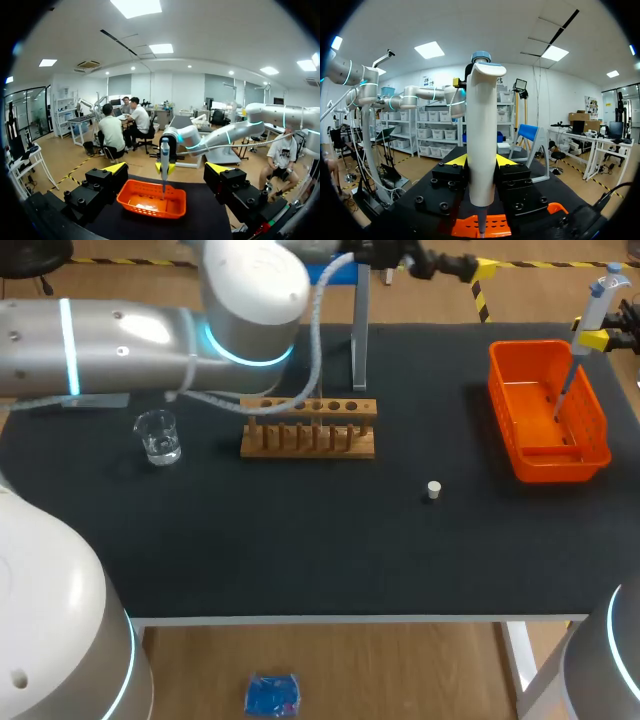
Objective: Invert the test tube, pick up the pipette, mount the tip to pipette, aspirate from beaker and dispense into the tube, eject the tip, return the pipette, and cap with the stopper.
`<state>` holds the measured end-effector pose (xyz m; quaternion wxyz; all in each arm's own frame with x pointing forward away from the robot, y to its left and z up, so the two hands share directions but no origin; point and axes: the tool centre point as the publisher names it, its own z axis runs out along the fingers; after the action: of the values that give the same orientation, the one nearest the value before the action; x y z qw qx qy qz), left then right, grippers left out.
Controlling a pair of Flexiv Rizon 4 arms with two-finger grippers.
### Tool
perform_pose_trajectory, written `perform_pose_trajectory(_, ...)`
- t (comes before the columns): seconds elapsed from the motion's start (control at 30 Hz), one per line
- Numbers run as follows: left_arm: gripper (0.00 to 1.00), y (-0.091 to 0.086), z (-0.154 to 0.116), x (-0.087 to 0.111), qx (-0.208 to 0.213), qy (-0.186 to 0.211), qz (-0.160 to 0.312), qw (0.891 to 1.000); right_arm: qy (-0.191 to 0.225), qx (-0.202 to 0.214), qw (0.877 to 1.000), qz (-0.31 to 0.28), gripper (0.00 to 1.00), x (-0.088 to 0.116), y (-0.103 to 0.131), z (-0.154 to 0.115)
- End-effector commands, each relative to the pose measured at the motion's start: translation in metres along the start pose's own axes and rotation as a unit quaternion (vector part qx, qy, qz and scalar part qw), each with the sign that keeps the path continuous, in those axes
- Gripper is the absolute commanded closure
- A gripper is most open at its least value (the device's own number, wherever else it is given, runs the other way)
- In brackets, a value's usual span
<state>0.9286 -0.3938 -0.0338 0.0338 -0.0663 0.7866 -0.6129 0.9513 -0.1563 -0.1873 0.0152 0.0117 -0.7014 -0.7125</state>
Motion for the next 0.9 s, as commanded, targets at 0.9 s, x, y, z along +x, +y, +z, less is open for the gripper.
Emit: perform_pose_trajectory(0.9,0.0,-0.017,0.135,-0.015,0.003,0.003,0.004,1.0,0.003,0.0,1.0,0.0,1.0,-0.002,0.0,-0.002)
